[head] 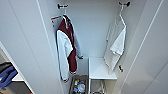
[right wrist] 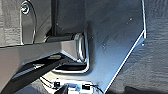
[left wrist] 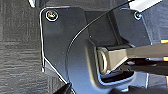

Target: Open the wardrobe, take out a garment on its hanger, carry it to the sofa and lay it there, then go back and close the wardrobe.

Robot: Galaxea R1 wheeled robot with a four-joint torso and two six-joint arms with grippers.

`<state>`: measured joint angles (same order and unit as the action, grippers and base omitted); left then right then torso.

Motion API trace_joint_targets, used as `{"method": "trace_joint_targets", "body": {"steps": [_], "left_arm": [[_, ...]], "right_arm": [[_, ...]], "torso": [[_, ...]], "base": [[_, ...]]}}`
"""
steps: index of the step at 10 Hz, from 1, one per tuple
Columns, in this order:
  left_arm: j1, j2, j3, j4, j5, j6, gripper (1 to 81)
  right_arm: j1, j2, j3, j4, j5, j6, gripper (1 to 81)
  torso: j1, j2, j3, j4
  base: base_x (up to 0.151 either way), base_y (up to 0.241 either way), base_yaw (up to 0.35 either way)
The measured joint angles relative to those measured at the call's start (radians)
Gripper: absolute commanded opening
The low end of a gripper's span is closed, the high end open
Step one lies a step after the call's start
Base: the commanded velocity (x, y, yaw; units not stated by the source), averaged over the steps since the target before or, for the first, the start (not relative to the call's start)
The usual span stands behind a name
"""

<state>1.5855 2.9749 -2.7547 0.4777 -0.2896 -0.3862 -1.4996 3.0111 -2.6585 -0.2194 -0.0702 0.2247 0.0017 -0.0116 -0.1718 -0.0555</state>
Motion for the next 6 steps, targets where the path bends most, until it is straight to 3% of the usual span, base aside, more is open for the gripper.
{"method": "trace_joint_targets", "body": {"steps": [2,4,6], "left_arm": [[0.022,-0.03,0.021,0.037,-0.054,0.0,81.1],[0.03,-0.031,0.023,0.053,-0.055,0.0,81.1],[0.027,-0.022,0.027,0.057,-0.055,0.0,81.1]], "right_arm": [[-0.01,-0.019,0.03,0.001,0.038,-0.001,81.1],[-0.055,-0.054,0.091,0.002,0.126,-0.001,81.1],[-0.076,-0.058,0.098,0.006,0.135,0.002,81.1]], "torso": [[0.0,0.0,0.0,0.0],[0.0,0.0,0.0,0.0],[0.0,0.0,0.0,0.0]], "base": [[0.0,0.0,0.0],[0.0,0.0,0.0],[0.0,0.0,0.0]]}}
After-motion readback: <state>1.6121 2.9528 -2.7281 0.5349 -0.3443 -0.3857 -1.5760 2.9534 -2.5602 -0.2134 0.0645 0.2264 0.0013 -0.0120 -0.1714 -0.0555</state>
